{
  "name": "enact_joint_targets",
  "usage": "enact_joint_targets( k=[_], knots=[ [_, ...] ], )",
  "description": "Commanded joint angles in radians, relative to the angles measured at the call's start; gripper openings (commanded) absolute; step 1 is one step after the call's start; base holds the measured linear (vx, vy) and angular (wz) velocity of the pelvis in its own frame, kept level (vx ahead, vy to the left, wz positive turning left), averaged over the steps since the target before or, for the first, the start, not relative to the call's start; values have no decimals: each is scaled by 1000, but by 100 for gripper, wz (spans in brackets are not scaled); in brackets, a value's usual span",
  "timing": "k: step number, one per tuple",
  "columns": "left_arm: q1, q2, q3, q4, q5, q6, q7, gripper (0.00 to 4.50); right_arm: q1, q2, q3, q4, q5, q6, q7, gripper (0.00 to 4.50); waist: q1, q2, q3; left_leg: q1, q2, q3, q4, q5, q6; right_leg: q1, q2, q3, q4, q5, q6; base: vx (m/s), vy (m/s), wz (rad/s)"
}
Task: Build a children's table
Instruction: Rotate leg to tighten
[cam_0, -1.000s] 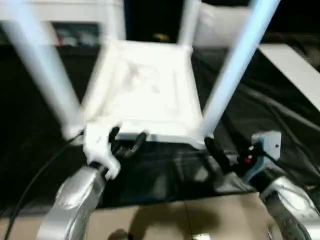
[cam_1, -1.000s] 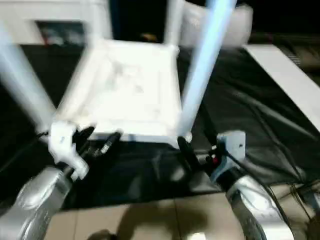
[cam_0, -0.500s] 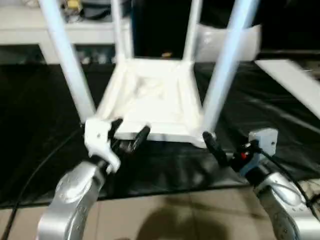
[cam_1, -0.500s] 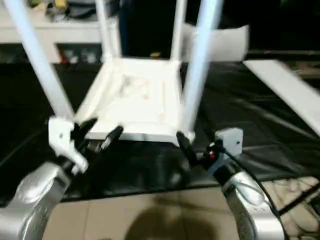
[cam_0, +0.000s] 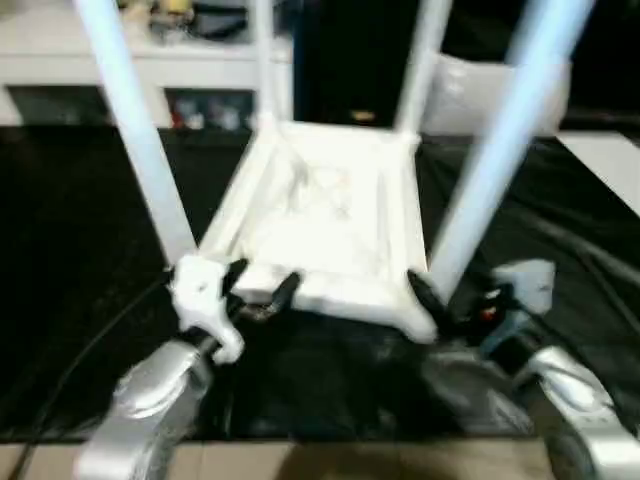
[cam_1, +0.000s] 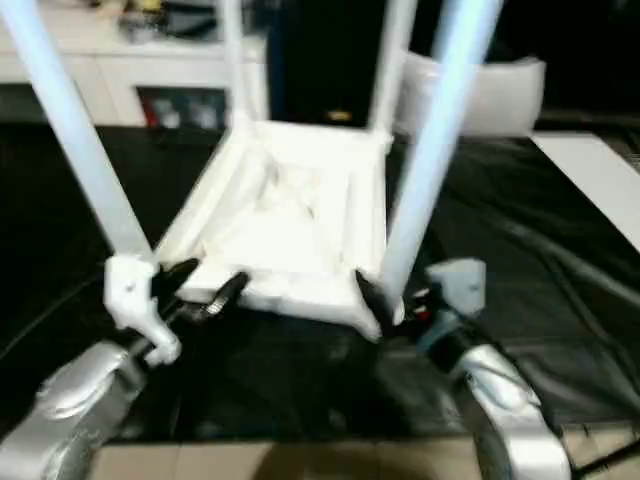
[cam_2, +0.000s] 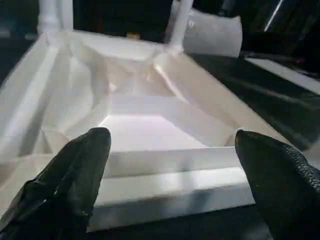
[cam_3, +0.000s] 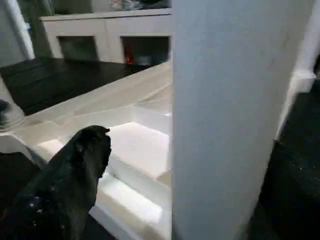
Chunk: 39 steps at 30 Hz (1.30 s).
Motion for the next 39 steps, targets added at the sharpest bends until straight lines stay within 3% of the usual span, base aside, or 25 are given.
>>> enact_joint_targets(
  k=[1, 2, 3, 4, 5, 6, 7, 8, 10, 11, 14, 15, 17, 21, 22, 26, 28, 29, 31, 33, 34, 36, 38, 39],
  knots=[
    [-11, -11, -28, -15, -12, -12, -24, 440, 9, -15, -37, 17, 3, -19, -1, 450, -26, 14, -56, 136, 183, -144, -67, 611, 562, -131, -43, 39, -3, 47, 66, 78, -37, 0],
    [-13, -6, -31, -17, -15, -11, -33, 440, 11, -15, -41, 17, 3, -22, -4, 450, -15, -32, -54, 21, 38, -37, 5, 720, 378, -65, -91, 103, -102, 387, 56, 78, -37, 0],
    [-14, -1, -33, -16, -16, -13, -41, 440, 16, -13, -45, 11, 1, -23, -6, 450, -2, -50, -46, -20, 4, -14, -9, 559, 318, -23, -81, 115, -123, 404, 72, 0, 0, 0],
    [-14, -1, -33, -16, -16, -13, -41, 440, 16, -13, -45, 11, 1, -23, -6, 450, 4, -59, -49, -60, 5, -13, -10, 351, 220, 20, -105, 146, -117, 470, 27, 0, 0, 0],
    [-14, 2, -34, -16, -16, -14, -47, 440, 20, -12, -47, 7, 1, -24, -8, 450, 6, -52, -55, -60, 19, -15, -33, 323, 140, 36, -84, 123, -94, 616, -19, 0, 0, 0],
    [-13, 6, -36, -16, -16, -16, -51, 440, 23, -13, -49, 4, 0, -25, -8, 450, 6, -52, -55, -60, 19, -15, -33, 323, 140, 36, -84, 123, -94, 616, -19, 0, 0, 0],
    [-12, 14, -38, -21, -17, -18, -57, 440, 34, -18, -52, 1, -2, -27, -5, 450, 4, -33, -44, -46, 34, -8, -56, 266, 74, 29, -55, 97, -97, 593, -98, 0, 0, 0],
    [-11, 17, -39, -24, -20, -21, -60, 440, 41, -26, -53, 3, -7, -29, -1, 450, 5, -23, -39, -40, 51, -9, -70, 208, 60, 24, -49, 86, -106, 446, -138, 0, 0, 0],
    [-8, 18, -39, -26, -23, -23, -64, 440, 47, -36, -53, 8, -13, -33, 3, 450, 4, -17, -29, -39, 67, -9, -84, 125, 48, 21, -48, 79, -117, 274, -173, -67, 5, -6],
    [6, 19, -37, -44, -42, -23, -81, 440, 47, -46, -65, 18, -10, -41, 10, 450, 2, -15, -17, -34, 80, -7, -96, -25, 37, 14, -51, 79, -132, 68, -197, -76, 18, -5],
    [13, 21, -35, -53, -49, -27, -90, 440, 44, -58, -75, 25, -11, -47, 14, 450, 0, -16, -5, -33, 83, -5, -108, -180, 10, 5, -54, 85, -153, -142, -165, -86, 19, -3],
    [15, 21, -33, -57, -54, -30, -92, 440, 40, -63, -84, 31, -12, -49, 13, 450, 0, -16, 0, -27, 82, -1, -110, -242, -3, -5, -55, 87, -164, -229, -142, -78, 0, 2],
    [17, 25, -29, -58, -59, -35, -92, 440, 33, -74, -104, 43, -13, -56, 11, 450, -2, -17, 3, -30, 81, 4, -113, -289, -26, -12, -55, 88, -174, -328, -100, -82, -14, 2],
    [22, 35, -23, -61, -66, -36, -100, 440, 11, -100, -162, 103, -32, -91, -23, 450, 0, -15, -1, -36, 79, 7, -113, -257, -31, -14, -51, 90, -174, -315, -76, -14, -3, 0],
    [21, 41, -24, -59, -58, -38, -101, 440, 4, -106, -174, 120, -51, -92, -48, 450, -1, -21, -1, -35, 78, 11, -112, -242, -28, -16, -48, 90, -175, -300, -78, 0, 0, 0],
    [8, 50, -27, -44, -36, -40, -93, 440, -6, -117, -205, 130, -9, -82, -20, 450, 1, -22, -7, -41, 79, 15, -109, -181, -10, -10, -46, 90, -165, -206, -98, 0, 0, 0],
    [8, 53, -27, -42, -41, -43, -92, 440, 5, -134, -204, 105, 45, -56, 43, 450, 3, -19, -15, -44, 79, 16, -103, -109, 11, -5, -47, 90, -156, -104, -122, 0, 0, 0],
    [12, 54, -21, -37, -43, -47, -89, 440, 4, -156, -202, 109, 58, -43, 72, 450, 4, -28, -19, -48, 80, 18, -97, -33, 40, -1, -48, 89, -149, -11, -147, 0, 0, 0],
    [15, 52, -15, -34, -47, -48, -86, 440, 1, -162, -204, 115, 62, -40, 79, 450, 5, -23, -19, -46, 80, 22, -95, 6, 57, -2, -46, 86, -148, 32, -173, 0, 0, 0],
    [30, 52, 9, -31, -53, -57, -79, 440, -7, -176, -212, 116, 96, -18, 116, 450, 7, -30, -17, -47, 79, 23, -96, 2, 69, 1, -48, 86, -148, 21, -182, 0, 0, 0],
    [32, 54, 10, -32, -54, -57, -81, 440, -6, -177, -212, 112, 105, -13, 125, 450, 6, -28, -16, -46, 80, 24, -96, -7, 71, 0, -49, 86, -150, 5, -184, 0, 0, 0],
    [52, 64, 27, -50, -76, -57, -101, 440, 28, -195, -203, 50, 200, 32, 227, 450, 7, -31, -12, -45, 83, 23, -100, -48, 73, -2, -49, 85, -156, -58, -178, 0, 0, 0],
    [86, 73, 54, -86, -129, -56, -139, 440, 68, -228, -180, 9, 228, 42, 304, 450, 11, -28, -11, -44, 86, 22, -101, -64, 74, -3, -50, 86, -157, -80, -169, 0, 0, 0],
    [109, 83, 65, -109, -164, -54, -169, 440, 88, -247, -165, -7, 232, 46, 337, 450, 13, -20, -8, -44, 90, 19, -105, -85, 71, -5, -51, 86, -158, -94, -169, 0, 0, 0]
  ],
)
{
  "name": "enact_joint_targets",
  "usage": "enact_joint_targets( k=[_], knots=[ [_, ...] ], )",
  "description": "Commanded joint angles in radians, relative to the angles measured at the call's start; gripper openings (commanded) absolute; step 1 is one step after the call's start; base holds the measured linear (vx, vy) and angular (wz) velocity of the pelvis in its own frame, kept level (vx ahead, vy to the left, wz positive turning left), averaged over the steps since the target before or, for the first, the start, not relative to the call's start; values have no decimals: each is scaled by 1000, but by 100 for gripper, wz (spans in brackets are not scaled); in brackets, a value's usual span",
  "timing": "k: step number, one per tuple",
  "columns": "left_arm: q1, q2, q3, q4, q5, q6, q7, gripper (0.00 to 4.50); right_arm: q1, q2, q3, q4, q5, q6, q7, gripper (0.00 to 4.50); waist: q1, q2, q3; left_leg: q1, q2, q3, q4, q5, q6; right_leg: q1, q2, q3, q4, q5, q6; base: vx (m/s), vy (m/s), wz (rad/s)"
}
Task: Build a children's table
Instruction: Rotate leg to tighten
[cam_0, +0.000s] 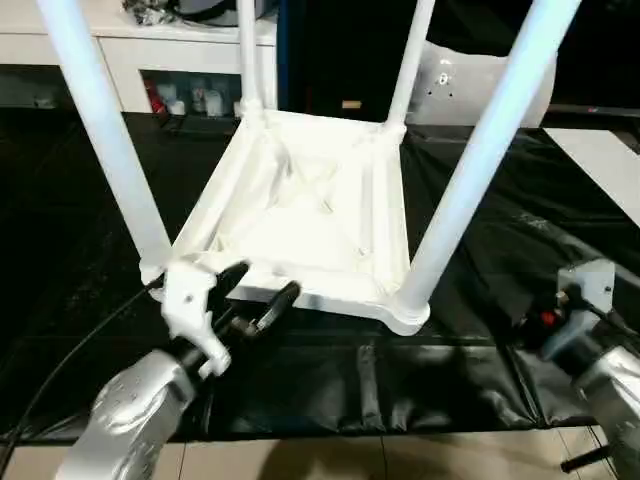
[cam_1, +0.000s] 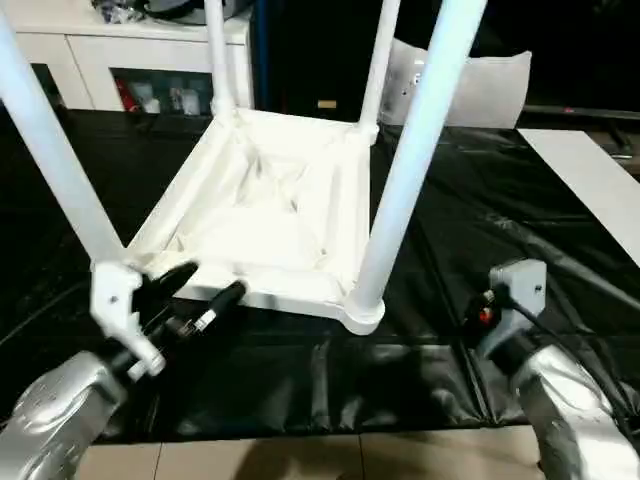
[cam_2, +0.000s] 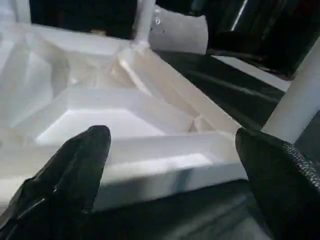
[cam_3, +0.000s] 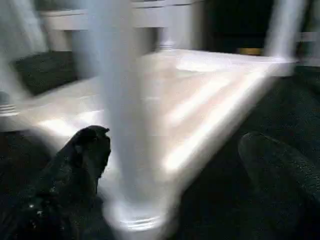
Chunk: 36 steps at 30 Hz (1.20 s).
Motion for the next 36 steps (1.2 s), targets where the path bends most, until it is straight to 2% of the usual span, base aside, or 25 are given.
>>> enact_joint_targets(
  k=[1, 4, 5, 7, 9, 10, 11, 12, 13, 14, 15, 17, 18, 19, 20, 22, 25, 27, 28, 29, 30, 32, 33, 34, 36],
  knots=[
    [25, 15, 22, -57, -63, -5, -54, 440, 26, -32, 19, -41, 26, 19, 74, 450, 5, -3, -26, -26, 67, -10, -99, -137, 107, 45, -69, 38, -75, -235, -208, 0, 0, 0],
    [85, 29, 87, -89, -85, -33, -64, 440, 21, -25, 26, -62, 19, 19, 50, 450, 1, -2, -20, -26, 67, -12, -104, -201, 83, 39, -69, 36, -84, -315, -196, 0, 0, 0],
    [92, 26, 110, -84, -76, -53, -53, 440, -1, -8, 24, -40, -24, -8, 4, 450, -1, -6, -17, -26, 65, -13, -106, -223, 65, 34, -69, 37, -89, -375, -172, 0, 0, 0],
    [94, 13, 154, -69, -49, -106, -25, 440, -52, 28, 23, 10, -90, -44, -75, 450, -8, -5, -17, -29, 62, -15, -109, -240, 39, 31, -67, 34, -91, -418, -153, 0, 0, 0],
    [89, 12, 185, -55, -44, -140, -15, 440, -90, 57, 34, 34, -98, -52, -100, 450, -4, -11, -17, -20, 61, -11, -107, -254, 29, 23, -68, 38, -94, -440, -138, 0, 0, 0],
    [87, 14, 197, -51, -51, -148, -16, 440, -102, 67, 41, 39, -89, -55, -99, 450, -5, -9, -16, -18, 61, -9, -108, -257, 26, 20, -65, 40, -94, -426, -138, 0, 0, 0],
    [86, 20, 228, -45, -71, -151, -17, 440, -111, 76, 65, 30, -75, -46, -83, 450, -3, -15, -18, -23, 62, -11, -110, -241, 30, 26, -65, 39, -88, -397, -137, 0, 0, 0],
    [90, 22, 251, -45, -87, -152, -19, 440, -106, 74, 83, 18, -64, -33, -63, 450, -1, -11, -20, -22, 63, -12, -109, -226, 29, 27, -65, 39, -85, -368, -141, 0, 0, 0],
    [94, 23, 261, -46, -94, -152, -21, 440, -101, 71, 91, 12, -57, -26, -50, 450, -1, -18, -20, -23, 63, -10, -108, -214, 33, 27, -64, 38, -84, -344, -143, 0, 0, 0],
    [108, 23, 281, -51, -109, -156, -23, 440, -86, 63, 102, -1, -42, -12, -20, 450, 4, -13, -23, -21, 65, -9, -106, -171, 46, 30, -64, 40, -76, -253, -163, 0, 0, 0],
    [127, 28, 287, -61, -126, -152, -38, 440, -67, 50, 108, -24, -12, 17, 14, 450, 6, -16, -24, -22, 66, -8, -106, -150, 52, 33, -64, 40, -75, -223, -168, 0, 0, 0],
    [137, 31, 289, -65, -129, -157, -45, 440, -55, 40, 113, -41, 10, 38, 38, 450, 13, -15, -27, -22, 67, -8, -104, -90, 76, 39, -64, 40, -66, -129, -185, 0, 0, 0],
    [147, 28, 297, -68, -140, -160, -47, 440, -41, 26, 117, -55, 18, 48, 56, 450, 15, -13, -27, -22, 67, -8, -103, -84, 79, 39, -64, 39, -65, -117, -188, 0, 0, 0],
    [152, 26, 304, -68, -148, -164, -47, 440, -34, 18, 120, -62, 20, 52, 66, 450, 16, -13, -26, -21, 68, -8, -104, -81, 80, 40, -66, 40, -66, -111, -190, 0, 0, 0],
    [147, 25, 322, -56, -143, -171, -34, 440, -25, 7, 124, -74, 36, 66, 84, 450, 21, -7, -25, -19, 67, -7, -105, -84, 83, 41, -66, 40, -67, -112, -198, 0, 0, 0],
    [134, 27, 338, -38, -134, -177, -20, 440, -26, 5, 128, -79, 41, 71, 88, 450, 20, -15, -24, -22, 67, -6, -106, -109, 79, 44, -67, 40, -70, -149, -195, 0, 0, 0],
    [87, 40, 372, 6, -104, -184, 25, 440, -38, 17, 129, -77, 50, 76, 73, 450, 20, -10, -19, -18, 65, -6, -109, -164, 61, 38, -66, 40, -77, -239, -180, 0, 0, 0],
    [39, 73, 395, 60, -43, -189, 80, 440, -55, 39, 117, -67, 54, 75, 43, 450, 20, -9, -20, -15, 62, -8, -109, -184, 45, 33, -63, 39, -80, -292, -154, 0, 0, 0],
    [22, 89, 401, 82, -42, -186, 78, 440, -71, 54, 113, -45, 15, 53, 2, 450, 22, 2, -20, -17, 63, -12, -111, -180, 31, 35, -66, 39, -79, -295, -147, 0, 0, 0],
    [-4, 113, 404, 117, -29, -185, 77, 440, -97, 76, 109, -8, -40, 14, -50, 450, 17, -5, -22, -17, 61, -9, -110, -175, 26, 33, -63, 38, -81, -291, -144, 0, 0, 0],
    [-18, 123, 406, 129, -30, -182, 72, 440, -112, 88, 113, 10, -69, -4, -77, 450, 16, 8, -24, -14, 60, -11, -111, -173, 10, 30, -62, 37, -76, -272, -151, 0, 0, 0],
    [-30, 130, 407, 137, -34, -180, 67, 440, -125, 98, 119, 23, -91, -16, -96, 450, 19, 7, -26, -13, 62, -7, -110, -149, 0, 34, -63, 38, -70, -203, -174, 0, 0, 0],
    [-37, 135, 403, 141, -25, -182, 63, 440, -137, 109, 137, 27, -119, -27, -111, 450, 22, 16, -27, -13, 63, -7, -110, -138, -1, 34, -63, 38, -67, -178, -180, 0, 0, 0],
    [-38, 136, 401, 142, -24, -182, 63, 440, -147, 119, 139, 40, -131, -27, -134, 450, 22, 16, -30, -14, 62, -6, -107, -108, 4, 37, -62, 38, -62, -123, -192, 0, 0, 0],
    [-41, 139, 395, 145, -21, -181, 58, 440, -176, 146, 142, 83, -167, -29, -199, 450, 21, 14, -31, -15, 60, -5, -106, -84, 7, 39, -62, 36, -59, -89, -209, 0, 0, 0]
  ],
)
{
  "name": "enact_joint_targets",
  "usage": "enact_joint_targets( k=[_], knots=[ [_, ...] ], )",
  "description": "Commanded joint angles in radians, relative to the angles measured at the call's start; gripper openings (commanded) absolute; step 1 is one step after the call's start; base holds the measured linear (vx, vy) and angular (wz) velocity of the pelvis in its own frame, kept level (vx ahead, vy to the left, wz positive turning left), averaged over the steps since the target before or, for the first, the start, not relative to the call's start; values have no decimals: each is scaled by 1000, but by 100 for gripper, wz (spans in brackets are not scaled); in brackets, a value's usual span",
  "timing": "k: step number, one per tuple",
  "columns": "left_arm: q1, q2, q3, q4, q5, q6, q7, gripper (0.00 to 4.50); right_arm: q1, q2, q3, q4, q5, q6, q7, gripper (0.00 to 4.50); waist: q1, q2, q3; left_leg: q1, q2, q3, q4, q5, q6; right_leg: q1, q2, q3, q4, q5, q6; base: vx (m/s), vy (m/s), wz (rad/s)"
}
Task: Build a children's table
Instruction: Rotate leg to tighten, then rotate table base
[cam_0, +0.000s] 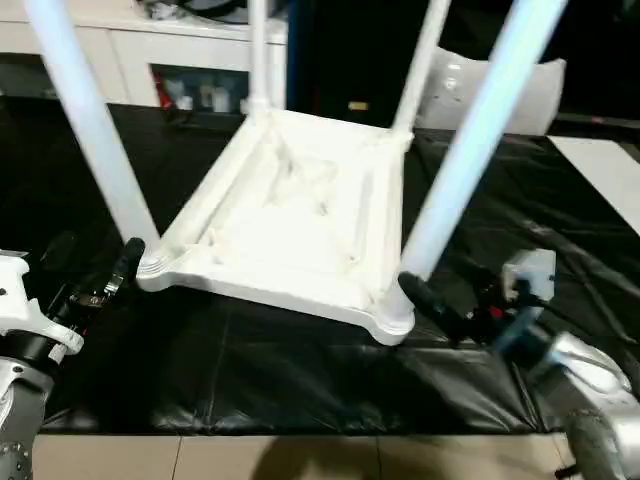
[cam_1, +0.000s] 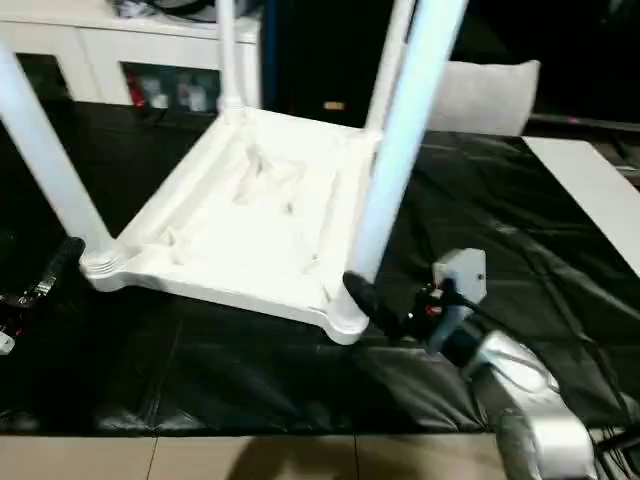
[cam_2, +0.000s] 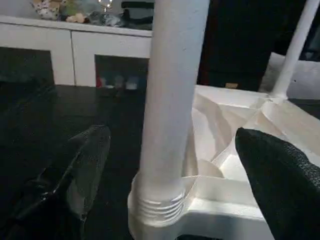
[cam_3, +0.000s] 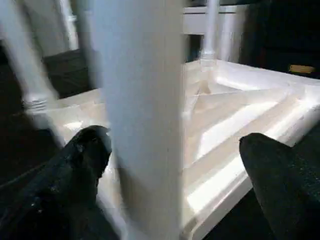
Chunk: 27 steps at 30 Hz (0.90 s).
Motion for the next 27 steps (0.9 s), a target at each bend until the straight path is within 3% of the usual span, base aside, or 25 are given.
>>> enact_joint_targets(
  k=[1, 4, 7, 8, 10, 12, 16, 17, 19, 20, 25, 27],
  knots=[
    [-10, 12, -11, 2, 11, 5, -13, 440, -18, 2, -2, 38, -42, -7, -61, 450, 0, 27, -39, -16, 56, -8, -97, -93, 19, 40, -64, 37, -58, -96, -208, 0, 0, 0],
    [-12, 29, -37, 8, 5, 9, -47, 440, -39, 16, -12, 85, -85, -26, -121, 450, 3, 23, -36, -12, 57, -5, -100, -133, 12, 39, -64, 38, -62, -152, -203, 0, 0, 0],
    [-7, 48, -56, 8, -13, 23, -90, 440, -43, 14, -58, 117, -108, -54, -168, 450, 7, 28, -34, -11, 58, -4, -103, -142, 6, 35, -64, 39, -63, -166, -199, 0, 0, 0],
    [-4, 53, -60, 6, -29, 35, -109, 440, -40, -1, -103, 136, -117, -77, -191, 450, 7, 31, -34, -11, 58, -4, -104, -150, 0, 36, -64, 40, -62, -164, -197, 0, 0, 0],
    [-3, 54, -62, 3, -38, 39, -119, 440, -31, -26, -156, 149, -127, -104, -212, 450, 8, 29, -34, -10, 58, -1, -104, -157, -1, 36, -63, 39, -63, -161, -197, 0, 0, 0],
    [-6, 53, -69, -9, -62, 57, -132, 440, -18, -52, -209, 156, -134, -123, -233, 450, 12, 24, -35, -11, 55, 2, -101, -139, 6, 39, -62, 40, -63, -142, -196, 0, 0, 0],
    [-14, 54, -98, -23, -88, 78, -158, 440, 9, -95, -235, 162, -139, -116, -228, 450, 16, 21, -37, -17, 53, 2, -96, -72, 35, 47, -64, 40, -60, -97, -199, 0, 0, 0],
    [-20, 55, -113, -23, -93, 87, -169, 440, 17, -107, -235, 163, -143, -111, -221, 450, 15, 18, -36, -17, 54, 4, -96, -75, 39, 46, -63, 39, -62, -108, -198, 0, 0, 0],
    [-42, 58, -158, -12, -104, 112, -209, 440, 81, -176, -146, 91, -127, -81, -51, 450, 13, 21, -35, -15, 54, 4, -97, -104, 42, 45, -62, 39, -64, -151, -197, 0, 0, 0],
    [-51, 58, -169, -5, -108, 117, -221, 440, 104, -191, -119, 56, -104, -66, 9, 450, 14, 19, -31, -18, 57, 2, -99, -139, 61, 47, -63, 41, -70, -193, -188, 0, 0, 0],
    [-124, 54, -226, 71, -96, 118, -271, 440, 127, -197, -65, -49, -12, 10, 84, 450, 4, 15, -29, -16, 58, -2, -101, -153, 65, 40, -64, 40, -78, -277, -172, 0, 0, 0],
    [-164, 53, -247, 122, -74, 109, -282, 440, 118, -190, -43, -65, -6, 26, 81, 450, 2, 18, -30, -16, 58, -2, -102, -154, 56, 38, -64, 39, -79, -290, -166, 0, 0, 0]
  ],
)
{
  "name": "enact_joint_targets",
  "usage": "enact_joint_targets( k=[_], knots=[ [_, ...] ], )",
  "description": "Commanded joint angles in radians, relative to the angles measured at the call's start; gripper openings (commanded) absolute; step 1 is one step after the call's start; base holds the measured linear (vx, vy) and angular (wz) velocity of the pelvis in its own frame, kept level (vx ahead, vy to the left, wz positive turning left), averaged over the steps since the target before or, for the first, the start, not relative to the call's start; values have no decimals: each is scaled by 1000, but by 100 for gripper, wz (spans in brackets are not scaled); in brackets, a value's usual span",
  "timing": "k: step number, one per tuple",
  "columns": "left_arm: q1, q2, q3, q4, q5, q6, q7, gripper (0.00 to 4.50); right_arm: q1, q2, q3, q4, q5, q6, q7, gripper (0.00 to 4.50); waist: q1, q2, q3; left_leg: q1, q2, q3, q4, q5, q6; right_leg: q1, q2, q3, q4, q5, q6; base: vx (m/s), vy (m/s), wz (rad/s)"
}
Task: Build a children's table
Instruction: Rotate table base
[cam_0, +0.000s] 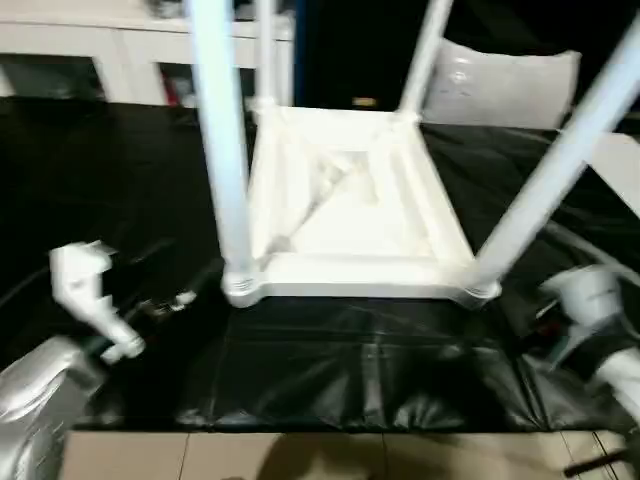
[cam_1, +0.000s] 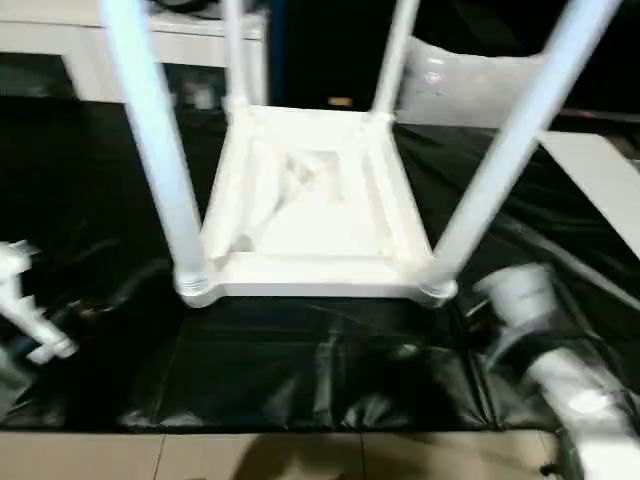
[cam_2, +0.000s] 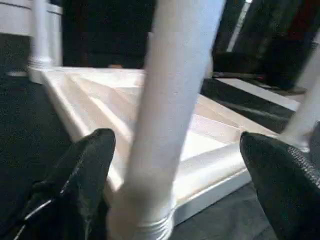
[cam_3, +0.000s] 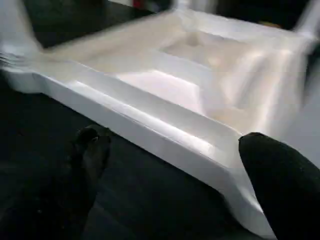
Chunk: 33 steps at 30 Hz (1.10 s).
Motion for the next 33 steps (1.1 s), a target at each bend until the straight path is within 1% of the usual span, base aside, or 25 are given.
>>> enact_joint_targets(
  k=[1, 2, 3, 4, 6, 7, 8, 9, 10, 12, 14, 15, 16, 17, 18, 20, 23, 24, 25, 26, 28, 30, 31, 32, 33],
  knots=[
    [-28, 6, -26, 53, 33, -6, -14, 440, -15, 1, 17, -26, 16, 24, 0, 450, 0, 8, -36, -16, 54, -8, -100, -161, 50, 36, -66, 40, -78, -291, -162, 0, 0, 0],
    [-65, -4, -27, 106, 59, -36, 0, 440, -27, 11, 28, -19, 5, 28, -12, 450, 0, 9, -38, -15, 52, -6, -98, -150, 47, 34, -65, 39, -79, -277, -164, 0, 0, 0],
    [-90, -12, -28, 143, 78, -58, 11, 440, -36, 19, 34, -10, -3, 29, -18, 450, -1, 3, -39, -15, 52, -5, -97, -144, 48, 35, -65, 39, -79, -267, -164, 0, 0, 0],
    [-125, -18, -30, 193, 94, -78, 16, 440, -50, 32, 42, 7, -26, 36, -38, 450, 1, 6, -42, -17, 51, -7, -96, -118, 44, 39, -66, 39, -73, -234, -170, 0, 0, 0],
    [-149, -18, -36, 224, 105, -88, 12, 440, -58, 40, 48, 14, -41, 40, -47, 450, 1, 4, -45, -17, 51, -6, -95, -89, 40, 41, -68, 39, -70, -190, -178, 0, 0, 0],
    [-169, -19, -44, 248, 111, -94, 4, 440, -61, 43, 55, 16, -47, 47, -52, 450, 2, -2, -47, -16, 54, -4, -92, -66, 41, 42, -69, 39, -66, -152, -190, 0, 0, 0],
    [-193, -21, -55, 278, 114, -103, -9, 440, -63, 41, 64, 14, -51, 62, -60, 450, 3, 0, -46, -17, 52, -4, -92, -57, 44, 42, -69, 39, -64, -142, -193, 0, 0, 0],
    [-213, -25, -64, 300, 118, -107, -16, 440, -66, 42, 70, 18, -55, 69, -65, 450, 4, -4, -48, -16, 51, -1, -90, -46, 47, 43, -68, 39, -63, -129, -198, 0, 0, 0],
    [-234, -30, -74, 325, 124, -115, -23, 440, -69, 42, 77, 21, -57, 76, -71, 450, 6, -2, -49, -17, 52, -3, -90, -36, 48, 45, -71, 39, -60, -117, -202, 0, 0, 0],
    [-257, -35, -88, 351, 133, -121, -32, 440, -72, 45, 83, 27, -59, 86, -81, 450, 6, -3, -47, -16, 51, -1, -90, -37, 49, 43, -71, 39, -63, -125, -204, 0, 0, 0],
    [-313, -53, -131, 405, 145, -130, -90, 440, -78, 46, 91, 48, -68, 136, -100, 450, 5, -8, -47, -16, 52, -1, -92, -51, 42, 45, -73, 40, -65, -157, -200, 0, 0, 0],
    [-319, -55, -138, 409, 145, -130, -101, 440, -78, 45, 92, 52, -70, 147, -101, 450, 6, -7, -46, -16, 51, -2, -92, -50, 39, 45, -73, 40, -65, -162, -199, 0, 0, 0],
    [-328, -58, -150, 411, 144, -127, -117, 440, -80, 43, 95, 67, -75, 154, -98, 450, 5, -12, -47, -17, 54, -1, -92, -51, 38, 45, -75, 40, -65, -160, -204, 0, 0, 0],
    [-343, -61, -177, 408, 128, -105, -160, 440, -81, 37, 102, 96, -87, 152, -92, 450, 7, -11, -47, -17, 55, -1, -92, -51, 35, 45, -77, 40, -63, -162, -206, 0, 0, 0],
    [-354, -59, -203, 400, 115, -83, -203, 440, -82, 34, 103, 124, -93, 149, -86, 450, 7, -15, -49, -18, 54, 1, -90, -40, 36, 45, -78, 40, -61, -149, -212, 0, 0, 0],
    [-356, -51, -226, 378, 85, -48, -263, 440, -83, 32, 100, 154, -98, 141, -85, 450, 9, -15, -50, -17, 54, 2, -89, -6, 42, 45, -77, 39, -56, -100, -229, 0, 0, 0],
    [-340, -23, -264, 301, 6, 53, -361, 440, -94, 34, 73, 239, -113, 128, -112, 450, 10, -17, -52, -16, 55, 5, -86, 15, 50, 46, -79, 38, -50, -63, -249, 0, 0, 0],
    [-333, -14, -276, 281, -11, 77, -383, 440, -99, 31, 66, 268, -119, 124, -119, 450, 10, -16, -51, -17, 54, 6, -87, 17, 53, 45, -77, 38, -50, -58, -259, 0, 0, 0],
    [-329, -8, -285, 271, -22, 95, -405, 440, -105, 29, 62, 294, -125, 122, -126, 450, 8, -23, -51, -19, 53, 8, -86, 14, 55, 47, -76, 38, -50, -60, -264, 0, 0, 0],
    [-320, -1, -300, 247, -33, 110, -427, 440, -111, 21, 61, 330, -137, 107, -127, 450, 9, -20, -51, -17, 53, 8, -85, 8, 57, 47, -78, 38, -50, -71, -268, 0, 0, 0],
    [-307, 1, -320, 212, -50, 130, -448, 440, -125, 13, 56, 394, -151, 85, -128, 450, 8, -25, -49, -20, 53, 11, -86, -2, 59, 49, -77, 40, -54, -97, -262, 0, 0, 0],
    [-300, -13, -333, 166, -78, 158, -455, 440, -152, 9, 49, 479, -173, 41, -132, 450, 7, -20, -48, -19, 54, 14, -86, -21, 56, 45, -79, 40, -57, -129, -266, 0, 0, 0],
    [-300, -13, -333, 166, -78, 158, -455, 440, -152, 9, 49, 479, -173, 41, -132, 450, 7, -23, -47, -18, 55, 15, -86, -29, 55, 46, -78, 40, -59, -138, -266, 0, 0, 0],
    [-299, -20, -338, 144, -92, 174, -455, 440, -169, 10, 48, 518, -180, 20, -132, 450, 8, -21, -48, -18, 55, 16, -85, -28, 56, 46, -76, 40, -58, -135, -265, 0, 0, 0],
    [-300, -30, -353, 102, -119, 202, -454, 440, -200, 15, 49, 560, -183, -7, -127, 450, 6, -17, -48, -17, 56, 17, -86, -38, 54, 44, -77, 40, -57, -137, -271, 0, 0, 0]
  ],
)
